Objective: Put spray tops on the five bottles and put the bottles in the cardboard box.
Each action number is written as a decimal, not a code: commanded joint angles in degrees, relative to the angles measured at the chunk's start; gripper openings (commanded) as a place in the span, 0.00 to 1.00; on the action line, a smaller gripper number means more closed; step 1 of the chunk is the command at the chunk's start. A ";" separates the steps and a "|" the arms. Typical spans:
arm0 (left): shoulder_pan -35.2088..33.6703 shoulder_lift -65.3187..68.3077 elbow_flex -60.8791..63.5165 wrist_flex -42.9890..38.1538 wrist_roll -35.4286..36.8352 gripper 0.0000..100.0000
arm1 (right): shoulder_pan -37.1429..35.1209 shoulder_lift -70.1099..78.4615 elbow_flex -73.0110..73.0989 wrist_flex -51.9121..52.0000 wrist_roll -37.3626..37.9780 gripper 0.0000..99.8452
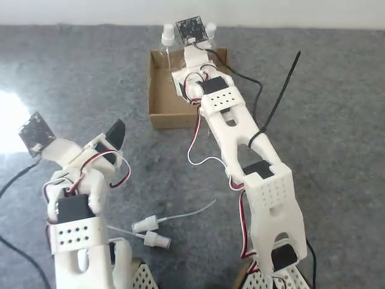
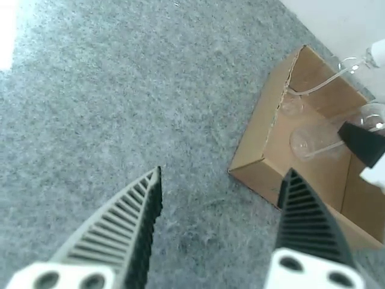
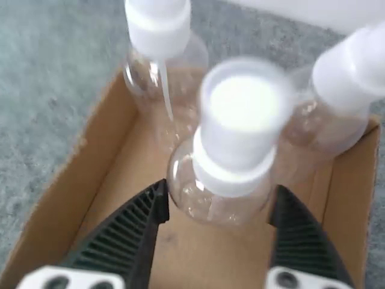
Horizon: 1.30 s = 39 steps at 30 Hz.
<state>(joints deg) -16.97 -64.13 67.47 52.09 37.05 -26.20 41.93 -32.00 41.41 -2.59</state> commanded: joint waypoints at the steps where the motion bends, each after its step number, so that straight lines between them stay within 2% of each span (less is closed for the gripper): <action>1: -0.18 -0.79 -0.57 -1.32 -0.35 0.29 | -0.04 -1.10 -2.99 1.54 -0.62 0.31; 13: -0.18 -0.79 -0.57 -1.32 -0.35 0.29 | -0.57 -1.27 -2.99 1.89 -0.44 0.31; 19: -0.18 -0.79 -0.57 -1.32 -0.35 0.29 | -1.63 -3.21 -4.31 7.60 -0.70 0.31; 27: -0.18 -0.79 -0.57 -1.32 -0.35 0.29 | -1.71 -4.09 -4.22 8.48 -0.70 0.31; 39: -0.26 -0.79 -0.48 -1.32 -0.35 0.29 | -1.54 -9.19 -4.40 19.12 -0.70 0.31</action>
<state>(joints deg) -16.97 -64.13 67.47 52.09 37.05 -27.52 40.62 -32.00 57.23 -2.59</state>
